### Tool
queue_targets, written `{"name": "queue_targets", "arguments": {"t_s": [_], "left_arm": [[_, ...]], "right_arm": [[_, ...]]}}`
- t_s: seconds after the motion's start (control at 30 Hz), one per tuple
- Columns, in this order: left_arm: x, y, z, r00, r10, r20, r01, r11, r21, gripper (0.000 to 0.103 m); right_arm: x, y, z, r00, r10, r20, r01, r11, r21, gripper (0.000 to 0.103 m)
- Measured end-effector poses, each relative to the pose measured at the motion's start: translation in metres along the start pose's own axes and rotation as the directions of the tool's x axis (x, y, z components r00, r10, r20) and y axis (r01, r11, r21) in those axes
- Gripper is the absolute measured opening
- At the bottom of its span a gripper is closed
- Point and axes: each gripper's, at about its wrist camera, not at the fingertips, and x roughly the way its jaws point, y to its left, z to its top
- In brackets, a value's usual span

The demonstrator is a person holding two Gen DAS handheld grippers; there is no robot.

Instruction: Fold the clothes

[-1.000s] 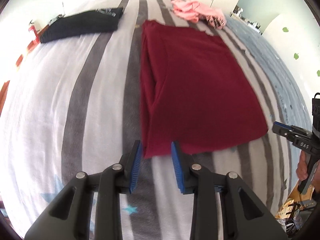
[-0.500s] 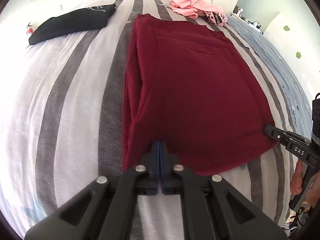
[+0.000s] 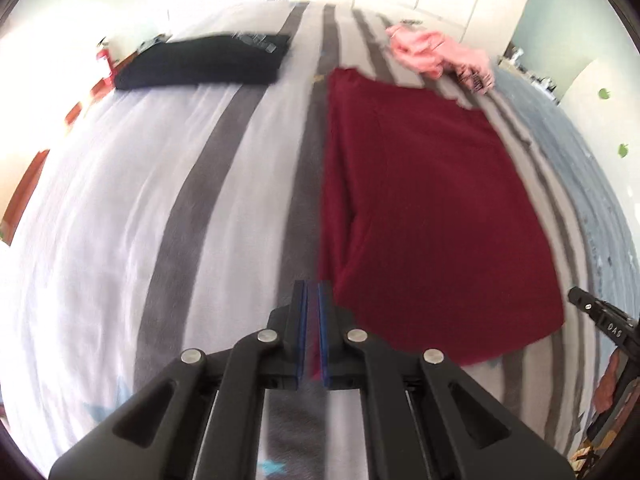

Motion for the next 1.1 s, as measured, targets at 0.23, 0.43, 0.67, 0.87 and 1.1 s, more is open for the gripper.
{"name": "queue_targets", "arguments": {"t_s": [0.23,0.43,0.67,0.87,1.1], "left_arm": [[0.038,-0.026,0.008,0.998,-0.042,-0.041,0.045,0.996,0.074,0.002],[0.046,-0.014,0.005,0.996,-0.058,-0.061,0.063,0.994,0.09,0.002],[0.037,0.015,0.029,0.998,0.054,-0.026,-0.054,0.998,-0.017,0.003],[0.046,-0.003,0.084,0.998,-0.004,0.059,0.004,1.0,0.007,0.003],[0.099,-0.032,0.133,0.998,-0.04,0.054,0.036,0.997,0.067,0.003]], "right_arm": [[0.033,0.039,0.028,0.995,0.093,0.021,-0.091,0.994,-0.063,0.005],[0.062,0.018,0.025,0.992,0.126,-0.02,-0.126,0.992,-0.023,0.0],[0.041,-0.002,0.029,0.998,0.046,-0.032,-0.046,0.999,0.002,0.0],[0.031,0.011,0.073,0.997,0.06,0.052,-0.058,0.998,-0.03,0.006],[0.084,0.045,0.13,0.991,0.088,0.098,-0.082,0.994,-0.066,0.006]]}}
